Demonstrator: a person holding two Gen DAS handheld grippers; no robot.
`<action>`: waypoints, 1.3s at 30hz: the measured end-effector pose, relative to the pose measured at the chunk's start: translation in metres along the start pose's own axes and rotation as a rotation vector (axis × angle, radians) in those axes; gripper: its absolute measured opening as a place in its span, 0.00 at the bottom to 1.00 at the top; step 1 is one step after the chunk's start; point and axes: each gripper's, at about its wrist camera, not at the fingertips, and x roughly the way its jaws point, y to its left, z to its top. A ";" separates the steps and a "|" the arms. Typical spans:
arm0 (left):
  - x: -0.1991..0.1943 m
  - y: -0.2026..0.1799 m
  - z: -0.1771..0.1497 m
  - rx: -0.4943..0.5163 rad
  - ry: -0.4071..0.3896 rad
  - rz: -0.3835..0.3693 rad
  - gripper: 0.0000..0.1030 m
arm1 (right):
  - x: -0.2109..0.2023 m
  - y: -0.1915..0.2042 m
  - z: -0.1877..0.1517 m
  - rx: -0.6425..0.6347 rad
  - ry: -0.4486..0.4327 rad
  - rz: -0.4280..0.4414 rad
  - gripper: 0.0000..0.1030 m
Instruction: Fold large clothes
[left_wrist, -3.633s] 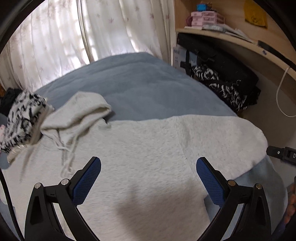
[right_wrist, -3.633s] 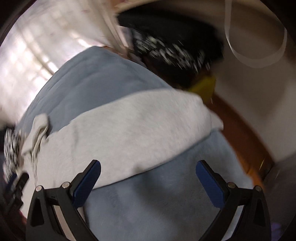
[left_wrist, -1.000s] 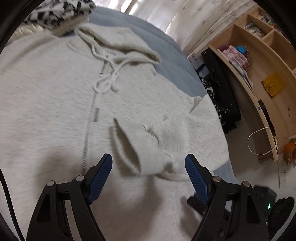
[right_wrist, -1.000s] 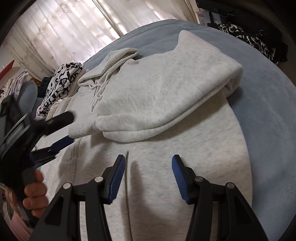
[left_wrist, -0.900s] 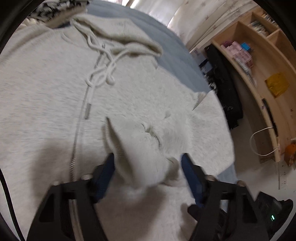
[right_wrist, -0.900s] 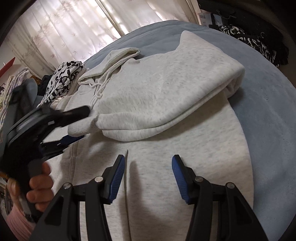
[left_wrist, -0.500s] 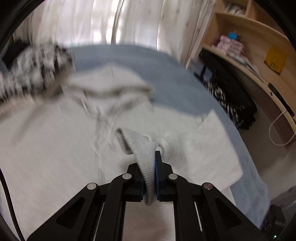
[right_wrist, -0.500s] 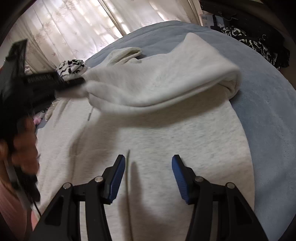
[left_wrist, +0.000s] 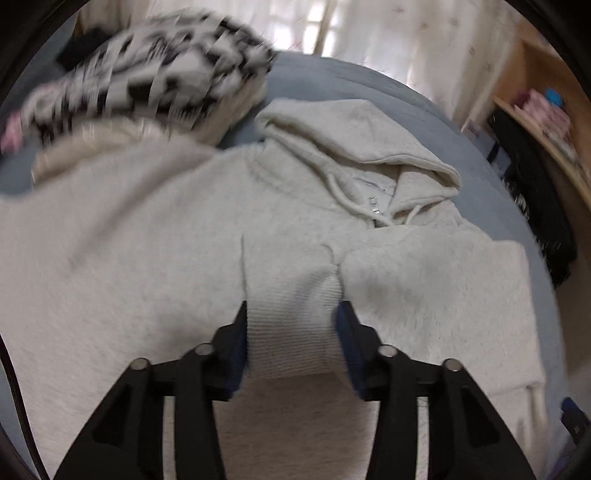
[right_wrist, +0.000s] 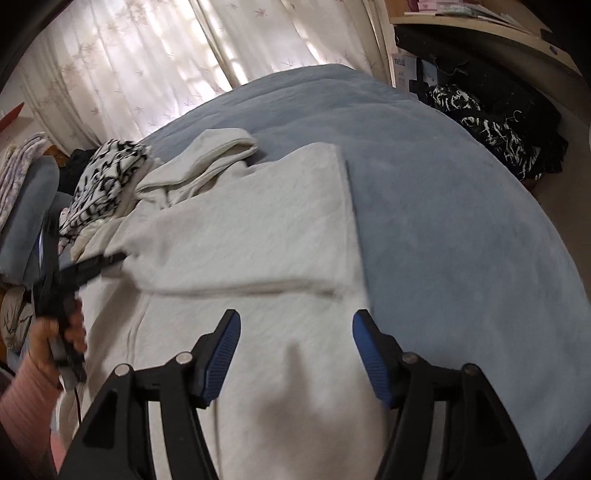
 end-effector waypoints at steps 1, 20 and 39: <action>0.000 0.004 0.000 -0.021 0.000 -0.022 0.50 | 0.003 -0.003 0.009 0.005 0.002 0.006 0.62; 0.013 -0.014 0.036 0.064 0.002 -0.168 0.26 | 0.169 -0.033 0.139 0.121 0.140 0.013 0.16; 0.004 0.033 0.042 -0.045 -0.038 -0.124 0.50 | 0.075 -0.026 0.104 0.090 0.009 0.004 0.33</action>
